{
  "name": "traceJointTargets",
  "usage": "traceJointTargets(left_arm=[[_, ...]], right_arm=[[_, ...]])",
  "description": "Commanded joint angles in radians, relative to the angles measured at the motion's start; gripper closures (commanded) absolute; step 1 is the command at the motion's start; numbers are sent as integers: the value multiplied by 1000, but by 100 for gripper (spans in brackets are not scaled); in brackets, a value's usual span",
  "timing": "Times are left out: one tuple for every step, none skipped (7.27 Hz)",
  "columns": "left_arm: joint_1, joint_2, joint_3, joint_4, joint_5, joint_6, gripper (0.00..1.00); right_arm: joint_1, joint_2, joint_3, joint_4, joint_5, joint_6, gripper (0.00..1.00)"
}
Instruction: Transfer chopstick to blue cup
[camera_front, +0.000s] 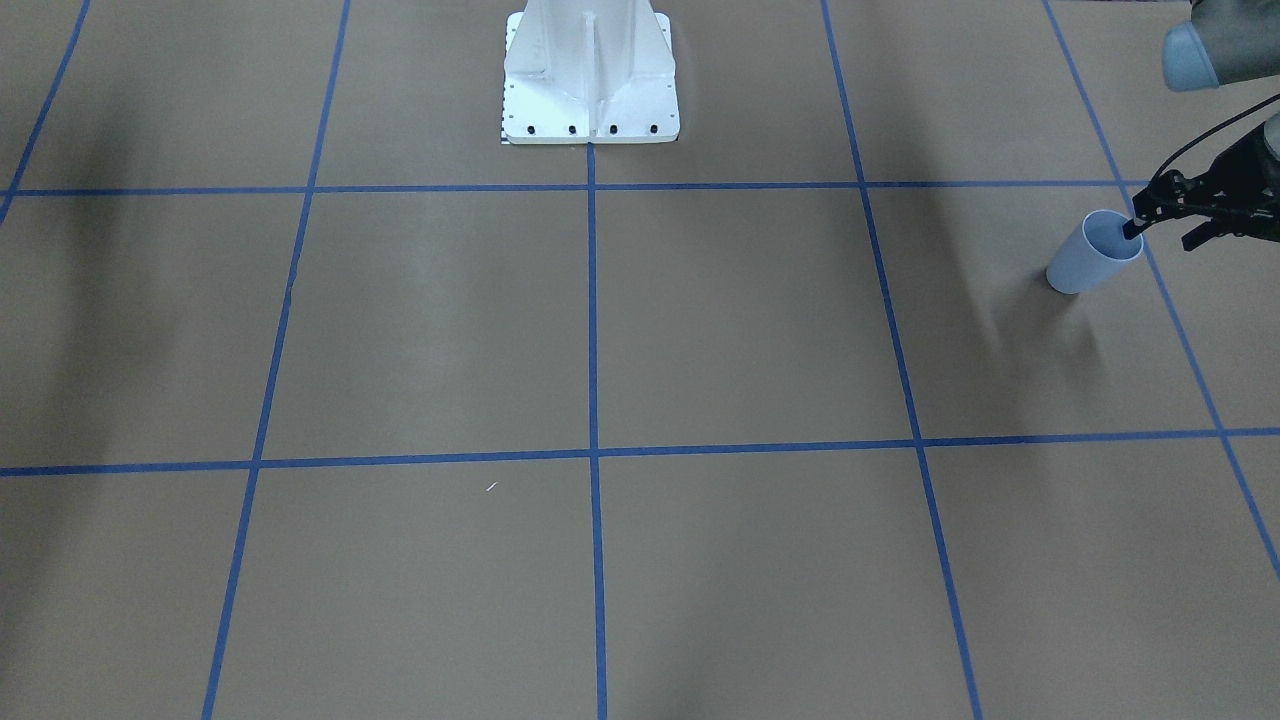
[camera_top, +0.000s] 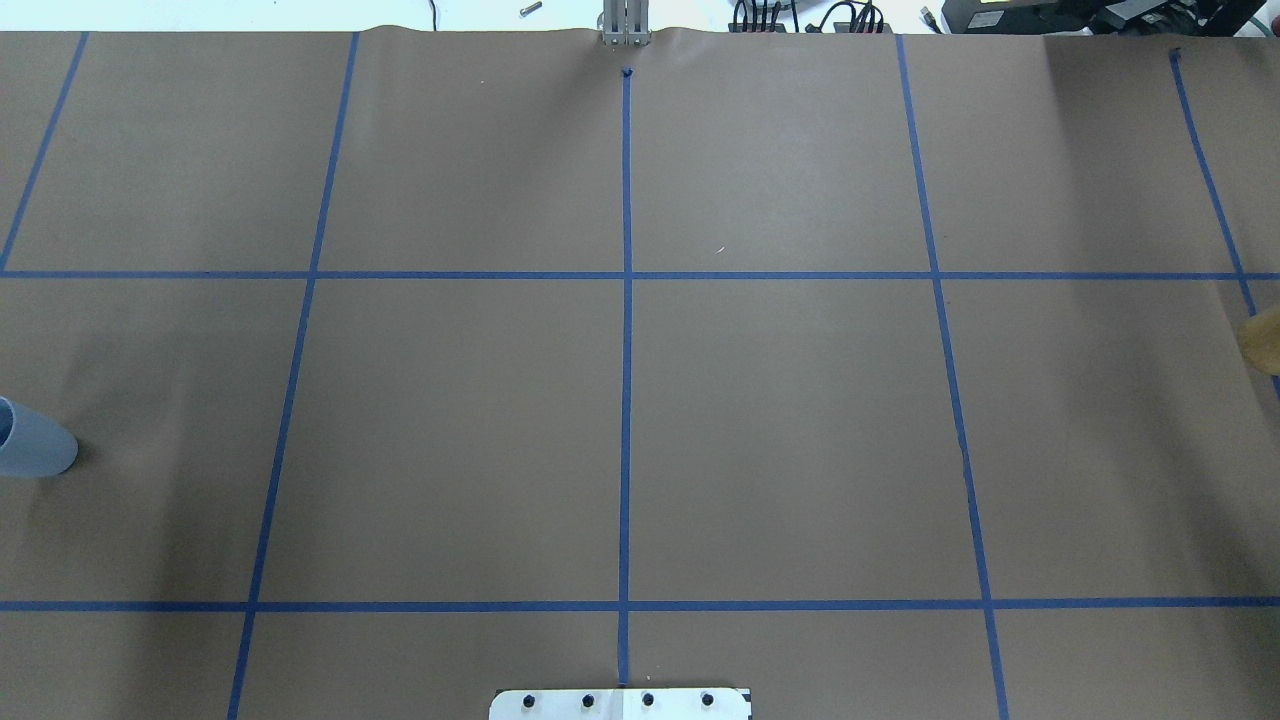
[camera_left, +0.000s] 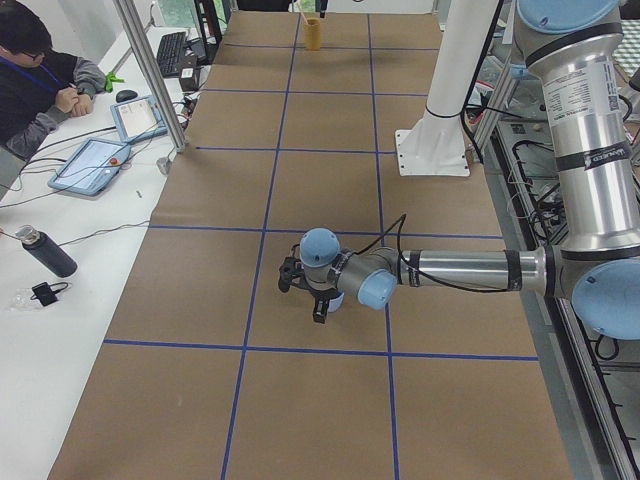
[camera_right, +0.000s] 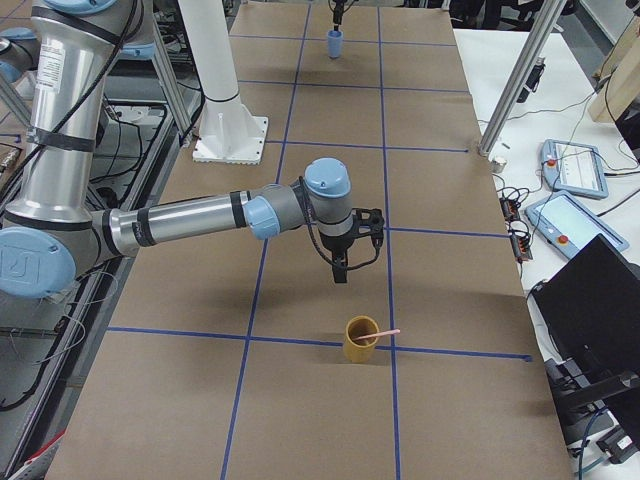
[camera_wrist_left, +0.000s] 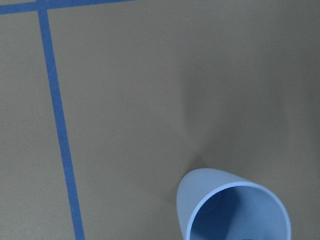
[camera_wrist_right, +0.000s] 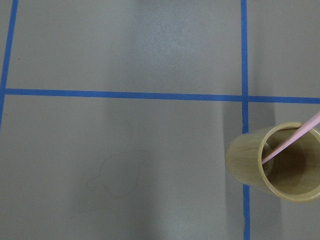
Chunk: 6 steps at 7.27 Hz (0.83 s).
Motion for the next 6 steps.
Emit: traceJointTargets(left_arm=[[45, -29, 28, -2, 4, 1, 18], [53, -30, 30, -1, 4, 7, 50], [56, -30, 34, -2, 4, 11, 84], [56, -29, 31, -16, 2, 12, 100], [55, -27, 28, -43, -4, 12, 100], [47, -29, -8, -37, -30, 11, 100]], right_arm=[[0, 0, -6, 0, -1, 0, 0], [0, 2, -7, 0, -1, 0, 0], [0, 0, -6, 0, -1, 0, 0], [0, 2, -7, 0, -1, 0, 0], [0, 2, -9, 2, -1, 0, 0], [0, 2, -9, 2, 1, 0, 0]])
